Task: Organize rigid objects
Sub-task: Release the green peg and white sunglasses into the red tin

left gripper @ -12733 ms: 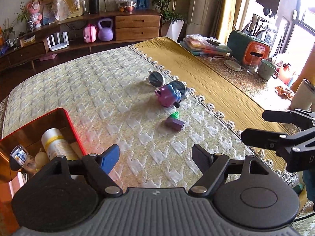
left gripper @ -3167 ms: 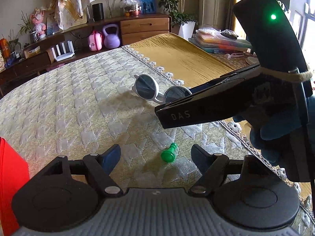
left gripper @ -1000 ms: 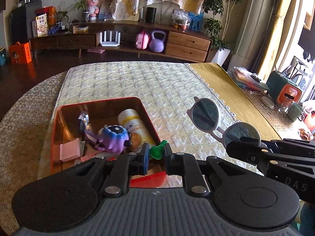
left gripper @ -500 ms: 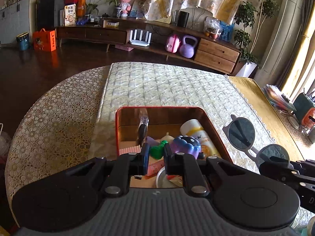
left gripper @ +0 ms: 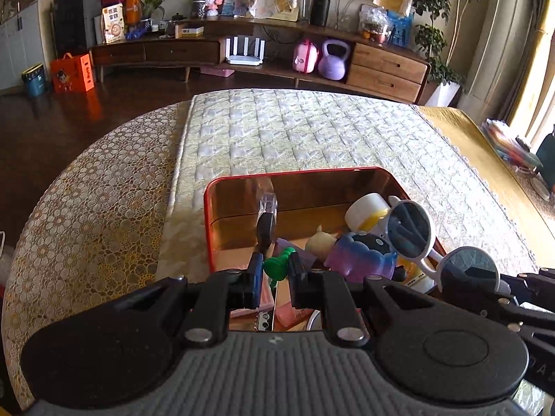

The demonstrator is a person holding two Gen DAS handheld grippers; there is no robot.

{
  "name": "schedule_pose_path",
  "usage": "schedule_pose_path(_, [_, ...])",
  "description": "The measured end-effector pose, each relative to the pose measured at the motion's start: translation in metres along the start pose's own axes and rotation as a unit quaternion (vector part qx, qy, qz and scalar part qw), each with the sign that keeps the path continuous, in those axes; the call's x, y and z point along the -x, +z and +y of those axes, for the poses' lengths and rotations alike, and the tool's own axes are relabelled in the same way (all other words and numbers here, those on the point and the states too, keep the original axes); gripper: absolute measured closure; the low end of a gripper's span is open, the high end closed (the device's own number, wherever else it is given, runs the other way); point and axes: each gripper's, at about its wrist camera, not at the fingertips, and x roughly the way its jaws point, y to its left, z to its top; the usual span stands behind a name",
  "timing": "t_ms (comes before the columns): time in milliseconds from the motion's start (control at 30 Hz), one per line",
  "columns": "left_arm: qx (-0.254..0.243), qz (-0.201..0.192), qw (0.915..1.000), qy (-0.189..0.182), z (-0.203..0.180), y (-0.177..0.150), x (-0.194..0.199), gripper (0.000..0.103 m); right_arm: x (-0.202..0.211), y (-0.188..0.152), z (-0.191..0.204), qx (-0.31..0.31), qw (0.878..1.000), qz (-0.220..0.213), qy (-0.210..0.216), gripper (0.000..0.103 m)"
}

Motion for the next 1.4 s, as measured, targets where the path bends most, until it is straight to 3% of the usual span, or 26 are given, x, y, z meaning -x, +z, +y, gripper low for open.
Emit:
schedule_pose_path(600, [-0.035,0.036,0.9987,0.003,-0.015,-0.004,-0.023,0.088,-0.006,-0.003,0.013,0.016,1.000,0.019,-0.001,0.076])
schedule_pose_path(1000, [-0.021,0.042,0.9989,-0.003,-0.015,-0.011,-0.010,0.087,0.014,-0.004,0.015,0.013,1.000,0.003,0.007,0.055])
schedule_pose_path(1200, [-0.009,0.035,0.9992,-0.015,-0.012,-0.014,0.005,0.073,0.027,-0.006,0.013,0.011,1.000,-0.012,0.006,0.048])
schedule_pose_path(1400, [-0.005,0.020,0.9995,-0.023,-0.010,-0.016,0.024,0.072,0.042,-0.007,0.012,0.011,0.999,-0.032,0.013,0.041])
